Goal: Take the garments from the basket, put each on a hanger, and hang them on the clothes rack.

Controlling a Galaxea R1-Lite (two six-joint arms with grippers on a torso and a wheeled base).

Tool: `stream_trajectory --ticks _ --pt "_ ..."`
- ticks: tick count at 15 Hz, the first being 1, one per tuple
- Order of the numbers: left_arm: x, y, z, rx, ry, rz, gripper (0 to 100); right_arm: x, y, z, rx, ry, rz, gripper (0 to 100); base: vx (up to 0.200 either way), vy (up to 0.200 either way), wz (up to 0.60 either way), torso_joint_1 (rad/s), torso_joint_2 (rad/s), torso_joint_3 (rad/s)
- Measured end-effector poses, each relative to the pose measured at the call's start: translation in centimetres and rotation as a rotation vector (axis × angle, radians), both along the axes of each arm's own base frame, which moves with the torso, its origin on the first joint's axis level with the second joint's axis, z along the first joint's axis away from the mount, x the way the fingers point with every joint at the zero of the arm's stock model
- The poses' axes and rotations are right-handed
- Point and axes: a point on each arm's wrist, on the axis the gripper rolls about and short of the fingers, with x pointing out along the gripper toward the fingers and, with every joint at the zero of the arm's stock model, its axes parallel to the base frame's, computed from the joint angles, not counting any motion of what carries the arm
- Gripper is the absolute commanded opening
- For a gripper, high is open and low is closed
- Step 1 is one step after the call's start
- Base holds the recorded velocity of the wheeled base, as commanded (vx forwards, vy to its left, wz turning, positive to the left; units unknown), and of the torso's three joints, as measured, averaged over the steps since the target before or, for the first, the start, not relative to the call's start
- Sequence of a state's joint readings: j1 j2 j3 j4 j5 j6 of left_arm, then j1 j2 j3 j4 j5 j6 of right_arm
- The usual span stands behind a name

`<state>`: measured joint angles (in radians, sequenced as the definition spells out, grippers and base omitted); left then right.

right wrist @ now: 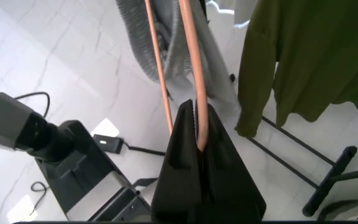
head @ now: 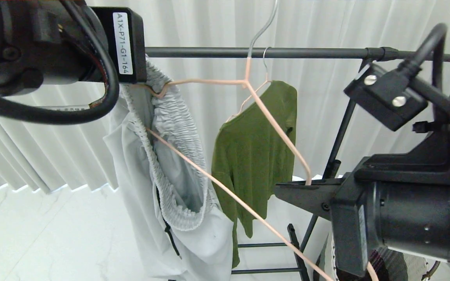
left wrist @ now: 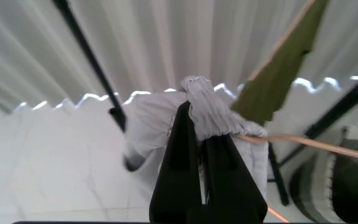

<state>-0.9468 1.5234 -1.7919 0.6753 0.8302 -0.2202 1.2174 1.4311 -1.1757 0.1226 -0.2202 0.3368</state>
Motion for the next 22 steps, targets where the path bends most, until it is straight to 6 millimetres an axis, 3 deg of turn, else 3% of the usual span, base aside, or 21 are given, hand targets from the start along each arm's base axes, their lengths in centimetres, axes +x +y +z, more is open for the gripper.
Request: stream_trajectory --ticks 7,16,22 --pt "-3.2 -1.8 0.9 -0.070 -0.004 -0.188 0 0.7 1.7 -1.4 -0.079 -0.056 0.019 0 0.000 0.000 0.00 0.000 0.00 0.000" --pt "-4.4 -2.6 0.1 -0.037 0.013 -0.247 0 1.7 2.2 -0.5 0.078 -0.186 -0.070 0 0.000 0.000 0.00 0.000 0.00 0.000" --pt "-4.4 -2.8 -0.9 -0.002 0.032 -0.249 0 1.6 0.9 -1.4 0.067 -0.309 -0.067 0 0.000 0.000 0.00 0.000 0.00 0.000"
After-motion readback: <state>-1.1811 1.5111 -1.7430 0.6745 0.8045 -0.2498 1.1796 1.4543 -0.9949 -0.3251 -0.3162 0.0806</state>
